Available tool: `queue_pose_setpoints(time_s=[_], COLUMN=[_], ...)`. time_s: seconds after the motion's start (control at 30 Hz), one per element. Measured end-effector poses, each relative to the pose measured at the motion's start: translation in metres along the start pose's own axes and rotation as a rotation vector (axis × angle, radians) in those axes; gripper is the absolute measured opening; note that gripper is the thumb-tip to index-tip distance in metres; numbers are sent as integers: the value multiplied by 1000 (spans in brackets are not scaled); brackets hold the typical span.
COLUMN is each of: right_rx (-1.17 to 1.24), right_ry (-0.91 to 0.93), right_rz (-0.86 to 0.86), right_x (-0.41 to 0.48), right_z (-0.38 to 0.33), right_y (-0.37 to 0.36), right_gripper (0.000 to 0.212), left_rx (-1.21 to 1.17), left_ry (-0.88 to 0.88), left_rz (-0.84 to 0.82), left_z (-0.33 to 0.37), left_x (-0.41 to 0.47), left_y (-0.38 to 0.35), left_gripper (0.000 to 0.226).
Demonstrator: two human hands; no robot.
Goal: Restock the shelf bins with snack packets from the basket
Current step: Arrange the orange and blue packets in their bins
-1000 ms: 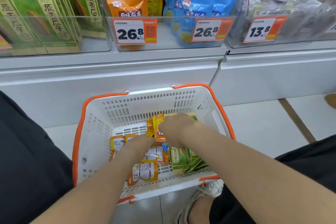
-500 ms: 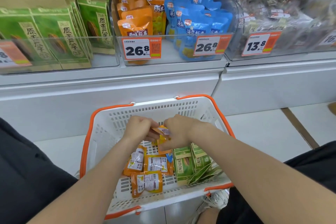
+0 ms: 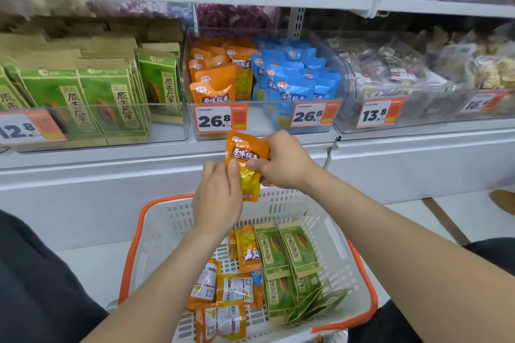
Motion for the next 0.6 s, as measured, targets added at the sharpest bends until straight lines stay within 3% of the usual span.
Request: queue_pose_setpoints(time_s=[0.1, 0.17, 0.27, 0.4, 0.6], right_rx=[75, 124, 121, 83, 56], right_ry=[97, 169, 232, 246, 259], right_rz=[139, 263, 395, 508, 606], right_x=[5, 7, 6, 10, 30], right_z=[-25, -39, -57, -76, -85], right_y=[20, 36, 59, 93, 139], right_gripper=[16, 30, 30, 13, 21], left_rx=[84, 10, -37, 88, 383], left_ry=[-65, -120, -210, -247, -378], left_rz=[96, 107, 114, 139, 105], left_z=[20, 34, 52, 69, 77], left_x=[14, 26, 47, 72, 116], left_y=[16, 24, 36, 48, 67], left_gripper=[59, 69, 82, 87, 76])
Point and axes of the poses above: each hand's wrist, its own x-axis towards the middle knuckle, its own y-axis out of the back of the hand, z = x × y, the point moved 5 cm from there along x, towards the middle knuckle, and after that the axes turned 10 degrees about -y, right-handed, at the moved point
